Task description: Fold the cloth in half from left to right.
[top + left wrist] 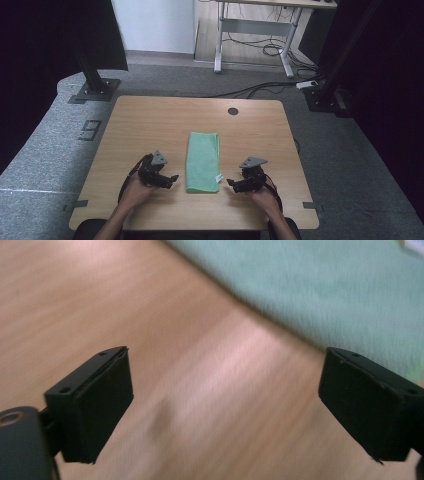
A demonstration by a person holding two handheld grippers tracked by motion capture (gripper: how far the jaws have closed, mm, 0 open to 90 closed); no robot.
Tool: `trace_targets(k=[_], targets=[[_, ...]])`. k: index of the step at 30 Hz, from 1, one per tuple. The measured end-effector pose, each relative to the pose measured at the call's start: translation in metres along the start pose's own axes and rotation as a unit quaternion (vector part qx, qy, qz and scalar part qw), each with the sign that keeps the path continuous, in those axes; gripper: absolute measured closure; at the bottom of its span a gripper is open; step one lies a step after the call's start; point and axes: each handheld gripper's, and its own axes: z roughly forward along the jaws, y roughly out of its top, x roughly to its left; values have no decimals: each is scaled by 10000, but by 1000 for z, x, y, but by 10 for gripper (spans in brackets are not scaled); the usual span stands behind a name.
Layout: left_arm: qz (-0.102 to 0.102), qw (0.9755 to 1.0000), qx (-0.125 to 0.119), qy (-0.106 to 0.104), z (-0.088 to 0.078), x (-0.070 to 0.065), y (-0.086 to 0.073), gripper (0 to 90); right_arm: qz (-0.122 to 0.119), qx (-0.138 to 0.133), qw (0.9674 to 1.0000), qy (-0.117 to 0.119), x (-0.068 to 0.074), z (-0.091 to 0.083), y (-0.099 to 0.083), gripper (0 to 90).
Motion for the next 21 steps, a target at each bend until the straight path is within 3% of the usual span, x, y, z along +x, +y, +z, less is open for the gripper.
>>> trace_targets(k=[7,9,13,16,21], targets=[[3,9997,207,94,4,2,-17,0,37,139,9998,-123,-6,6,-8,8],[6,9998,203,93,8,4,-20,0,39,166,9997,-152,-7,7,-10,0],[-176,9998,75,-58,10,9,-23,0,26,183,9997,-170,-9,10,-14,0],[-173,9998,84,-64,10,9,-23,0,10,213,9996,-159,-10,12,-16,0],[-256,9995,116,-116,11,11,-23,0,134,132,9998,-15,-13,15,-18,0]])
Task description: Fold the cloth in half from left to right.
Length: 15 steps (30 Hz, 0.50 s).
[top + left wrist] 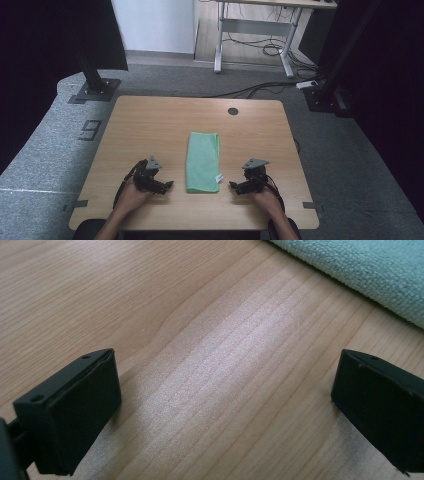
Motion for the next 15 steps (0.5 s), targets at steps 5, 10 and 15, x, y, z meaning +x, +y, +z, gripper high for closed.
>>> trace_targets(k=[5,10,15], targets=[[2,10000,5,-1,0,0,0,0,-1,3,10000,8,0,0,0,0],[-3,10000,2,10,0,0,0,0,1,-1,10000,2,0,0,0,0],[-64,10000,6,65,0,-1,0,0,-2,3,10000,8,0,0,0,0]])
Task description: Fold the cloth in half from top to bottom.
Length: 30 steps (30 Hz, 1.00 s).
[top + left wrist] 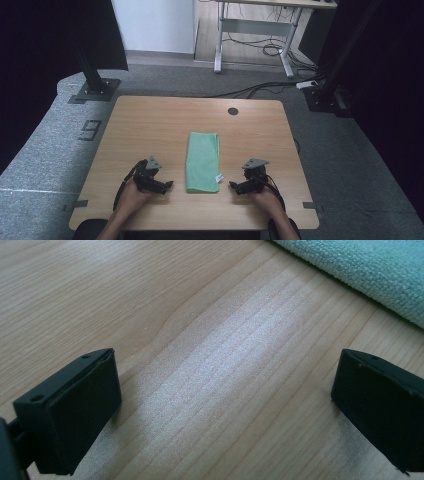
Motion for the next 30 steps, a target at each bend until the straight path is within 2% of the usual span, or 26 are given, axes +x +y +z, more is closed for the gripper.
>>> trace_targets(k=[15,25,30], targets=[[-69,10000,-4,59,2,0,2,0,10,1,10000,-13,0,0,1,0],[-104,9997,162,147,2,4,8,0,12,3,10000,-14,0,1,1,0],[-140,9998,74,121,0,5,13,0,17,4,10000,-17,0,1,1,0]])
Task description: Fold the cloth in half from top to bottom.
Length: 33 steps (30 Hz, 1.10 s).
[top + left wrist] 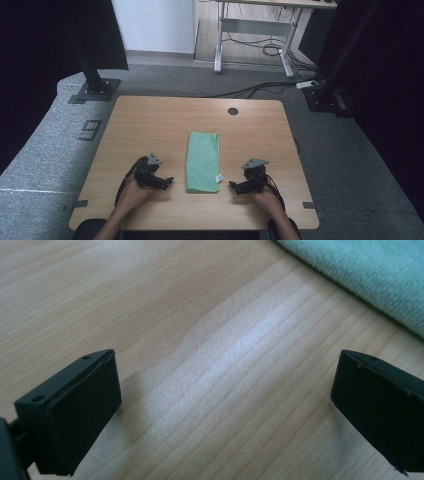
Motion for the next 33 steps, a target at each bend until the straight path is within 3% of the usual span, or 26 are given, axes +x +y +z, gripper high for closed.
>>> trace_targets(k=[16,22,33], targets=[[35,9997,-229,-79,1,-2,28,4,47,1,10000,-34,1,0,1,0],[30,9995,-299,-123,11,-3,44,5,53,1,10000,-42,1,1,1,0],[-43,9994,-354,-2,37,-1,68,7,52,1,10000,-41,1,1,1,0]])
